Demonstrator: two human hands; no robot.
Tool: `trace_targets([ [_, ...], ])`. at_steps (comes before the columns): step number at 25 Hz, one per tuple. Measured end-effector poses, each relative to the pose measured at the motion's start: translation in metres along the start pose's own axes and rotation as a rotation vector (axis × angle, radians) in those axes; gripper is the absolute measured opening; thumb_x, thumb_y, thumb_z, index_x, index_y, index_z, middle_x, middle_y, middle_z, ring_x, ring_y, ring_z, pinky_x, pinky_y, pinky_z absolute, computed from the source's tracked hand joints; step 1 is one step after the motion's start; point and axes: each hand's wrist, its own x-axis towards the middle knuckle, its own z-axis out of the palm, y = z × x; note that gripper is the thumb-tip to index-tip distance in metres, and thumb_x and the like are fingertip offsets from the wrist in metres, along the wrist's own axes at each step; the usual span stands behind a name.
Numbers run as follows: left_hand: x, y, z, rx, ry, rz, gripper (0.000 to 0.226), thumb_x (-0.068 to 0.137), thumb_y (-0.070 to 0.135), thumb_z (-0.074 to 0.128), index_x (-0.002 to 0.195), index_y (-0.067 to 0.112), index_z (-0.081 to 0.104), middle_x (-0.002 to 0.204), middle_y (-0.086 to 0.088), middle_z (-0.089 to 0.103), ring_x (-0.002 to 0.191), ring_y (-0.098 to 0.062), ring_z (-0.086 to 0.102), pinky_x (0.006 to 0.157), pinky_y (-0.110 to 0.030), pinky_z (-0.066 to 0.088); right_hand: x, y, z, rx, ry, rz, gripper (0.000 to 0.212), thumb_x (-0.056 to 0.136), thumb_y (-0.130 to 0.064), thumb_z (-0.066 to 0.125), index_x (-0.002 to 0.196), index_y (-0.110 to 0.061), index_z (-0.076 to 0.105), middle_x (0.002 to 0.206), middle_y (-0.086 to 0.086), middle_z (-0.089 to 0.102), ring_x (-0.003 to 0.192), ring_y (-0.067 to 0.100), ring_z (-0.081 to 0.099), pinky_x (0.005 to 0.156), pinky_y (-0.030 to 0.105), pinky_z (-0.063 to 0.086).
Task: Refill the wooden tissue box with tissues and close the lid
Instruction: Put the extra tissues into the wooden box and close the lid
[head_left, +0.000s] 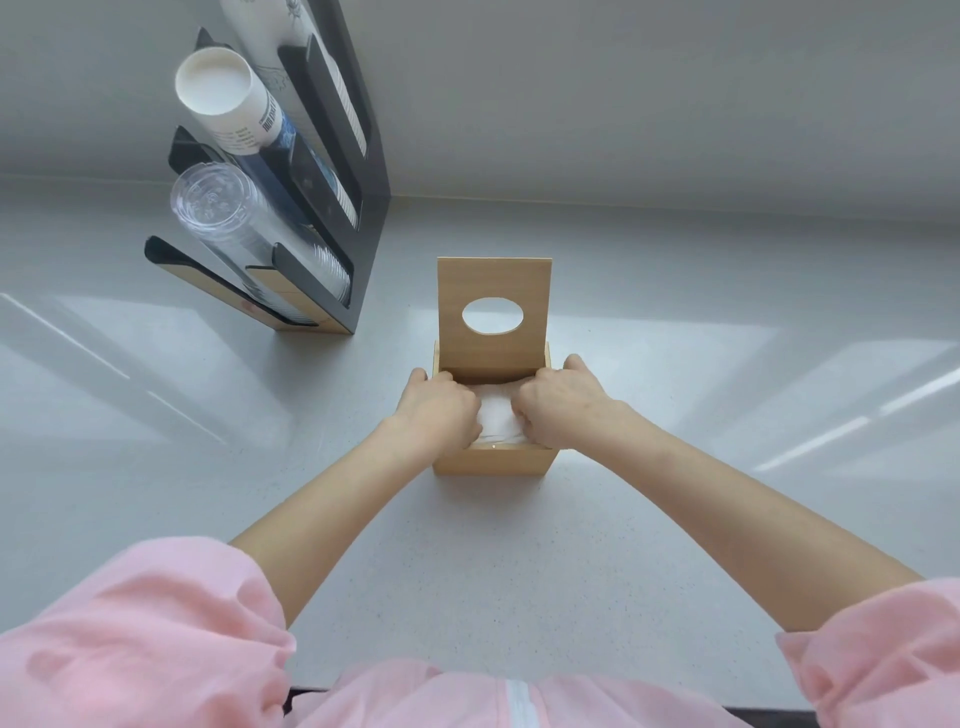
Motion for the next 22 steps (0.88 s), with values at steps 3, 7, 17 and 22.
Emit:
trace_targets([
  [3, 0.008, -0.003, 0.001, 0.045, -0.147, 0.041, 0.033, 0.094, 0.026, 0.034, 0.107, 0.011, 0.061, 0.116, -0.004, 0.060, 0.110, -0.022, 0.045, 0.090, -0.036, 0.031, 0.008, -0.005, -0.001, -0.088, -0.168, 0.017, 0.020, 0.091, -0.007, 0.039, 0.098, -0.017, 0.055, 0.084, 0.002, 0.048, 0.085, 0.021, 0.039, 0.079, 0.032, 0.018],
  [7, 0.012, -0.005, 0.000, 0.049, -0.181, 0.042, 0.032, 0.093, 0.027, 0.036, 0.103, 0.011, 0.062, 0.110, -0.006, 0.061, 0.106, -0.025, 0.048, 0.080, -0.033, 0.027, 0.012, -0.008, -0.007, -0.072, -0.196, 0.030, 0.016, 0.088, -0.002, 0.041, 0.079, -0.014, 0.048, 0.066, 0.000, 0.039, 0.083, 0.023, 0.042, 0.080, 0.031, 0.018],
  [17, -0.015, -0.030, -0.043, -0.406, 0.323, -0.059, 0.029, 0.094, 0.025, 0.041, 0.118, 0.020, 0.056, 0.118, 0.002, 0.062, 0.113, -0.021, 0.052, 0.081, -0.034, 0.043, -0.025, 0.029, -0.036, 0.650, 0.320, 0.149, 0.026, 0.091, -0.020, 0.043, 0.106, -0.021, 0.065, 0.106, -0.001, 0.071, 0.102, 0.023, 0.061, 0.085, 0.038, 0.051],
  [22, -0.008, -0.044, -0.064, -0.426, 0.695, -0.084, 0.026, 0.091, 0.020, 0.050, 0.115, 0.013, 0.059, 0.112, -0.004, 0.061, 0.107, -0.023, 0.050, 0.078, -0.034, 0.044, -0.009, 0.042, -0.052, 0.703, 0.644, 0.191, 0.036, 0.090, -0.023, 0.053, 0.126, -0.021, 0.050, 0.123, 0.001, 0.054, 0.116, 0.019, 0.048, 0.081, 0.034, 0.043],
])
